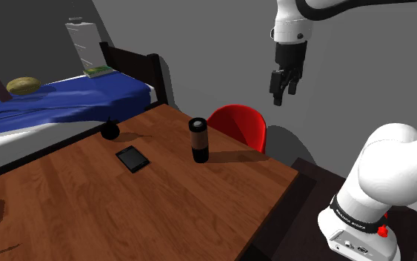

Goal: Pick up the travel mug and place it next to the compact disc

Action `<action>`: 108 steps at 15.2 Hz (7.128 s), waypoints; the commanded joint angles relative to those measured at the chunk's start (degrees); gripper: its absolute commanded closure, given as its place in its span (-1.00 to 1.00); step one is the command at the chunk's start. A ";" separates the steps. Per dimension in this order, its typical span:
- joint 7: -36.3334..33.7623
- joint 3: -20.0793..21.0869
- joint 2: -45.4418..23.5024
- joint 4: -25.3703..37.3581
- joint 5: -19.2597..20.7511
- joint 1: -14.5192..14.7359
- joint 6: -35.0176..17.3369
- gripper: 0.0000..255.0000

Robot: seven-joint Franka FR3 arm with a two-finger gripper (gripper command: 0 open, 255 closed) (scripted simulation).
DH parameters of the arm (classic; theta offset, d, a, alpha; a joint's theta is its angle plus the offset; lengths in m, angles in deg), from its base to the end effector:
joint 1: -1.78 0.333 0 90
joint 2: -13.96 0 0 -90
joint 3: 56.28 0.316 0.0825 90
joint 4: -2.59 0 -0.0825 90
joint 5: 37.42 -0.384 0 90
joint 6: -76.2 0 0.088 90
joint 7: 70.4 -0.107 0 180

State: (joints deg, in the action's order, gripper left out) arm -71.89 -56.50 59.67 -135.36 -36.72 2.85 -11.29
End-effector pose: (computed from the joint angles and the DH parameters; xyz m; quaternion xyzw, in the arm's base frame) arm 0.2972 0.0028 0.5662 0.9991 -0.0050 -0.0413 0.0056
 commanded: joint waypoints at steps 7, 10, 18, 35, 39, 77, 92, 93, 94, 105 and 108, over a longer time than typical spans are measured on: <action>-2.57 2.41 -11.23 2.73 -1.64 1.03 -9.75 -1.00; -3.81 3.55 -17.21 5.13 -2.07 1.42 -13.96 -1.00; -7.23 6.23 -33.70 14.77 -1.80 2.24 -22.49 -1.00; -11.62 8.08 -55.00 28.04 1.26 3.75 -32.24 -1.00; -11.62 8.08 -55.00 28.04 1.26 3.75 -32.24 -1.00; -11.08 8.20 -51.73 42.51 0.60 3.72 -14.53 1.00; -11.13 8.32 -53.62 56.62 0.85 3.97 -2.29 1.00; -11.15 8.34 -53.89 57.77 0.89 4.00 -1.41 1.00; -11.16 8.35 -54.18 58.94 0.94 4.03 -0.52 1.00; -11.40 8.54 -58.69 73.42 1.66 4.65 9.49 1.00; -14.47 9.73 -53.62 66.45 1.11 6.22 7.59 1.00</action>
State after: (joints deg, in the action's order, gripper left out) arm -85.38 -47.15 4.04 -65.83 -35.36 8.62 -2.58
